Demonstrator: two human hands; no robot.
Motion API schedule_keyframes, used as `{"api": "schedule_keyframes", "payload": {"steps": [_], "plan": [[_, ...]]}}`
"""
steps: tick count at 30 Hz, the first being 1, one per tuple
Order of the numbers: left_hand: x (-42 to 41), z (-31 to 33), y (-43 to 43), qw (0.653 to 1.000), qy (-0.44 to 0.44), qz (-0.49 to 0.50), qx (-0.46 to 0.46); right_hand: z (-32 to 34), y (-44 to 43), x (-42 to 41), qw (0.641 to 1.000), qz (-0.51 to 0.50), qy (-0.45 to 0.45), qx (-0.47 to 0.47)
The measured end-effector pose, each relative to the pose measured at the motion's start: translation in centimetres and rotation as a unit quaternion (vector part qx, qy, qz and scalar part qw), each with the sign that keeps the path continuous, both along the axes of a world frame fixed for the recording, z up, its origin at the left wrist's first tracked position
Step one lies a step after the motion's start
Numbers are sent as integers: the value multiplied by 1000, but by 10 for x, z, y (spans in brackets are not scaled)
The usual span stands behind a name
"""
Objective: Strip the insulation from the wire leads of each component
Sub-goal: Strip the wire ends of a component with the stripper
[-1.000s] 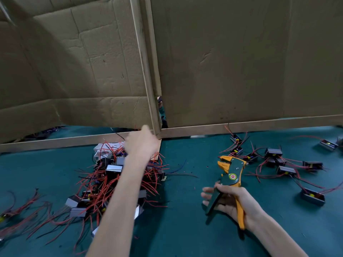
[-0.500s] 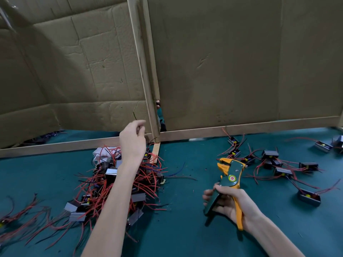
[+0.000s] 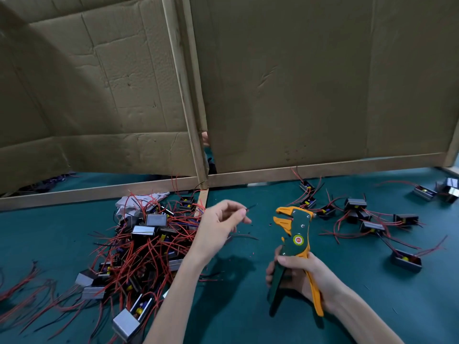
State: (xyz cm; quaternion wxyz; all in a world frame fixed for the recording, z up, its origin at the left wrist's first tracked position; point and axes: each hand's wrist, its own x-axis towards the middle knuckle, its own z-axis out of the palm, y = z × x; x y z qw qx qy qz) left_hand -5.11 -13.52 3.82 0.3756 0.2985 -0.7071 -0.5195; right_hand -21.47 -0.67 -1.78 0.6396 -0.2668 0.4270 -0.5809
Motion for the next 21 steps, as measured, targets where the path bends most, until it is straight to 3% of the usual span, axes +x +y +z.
{"api": "schedule_keyframes", "payload": {"steps": [10,21], "plan": [[3,-9,5,996,-56,-57,-30,-3,4,4,994,102,38,-31],[-1,-11,5,995,-66,-63,-36,-2,6,2,992,105,62,-27]]}}
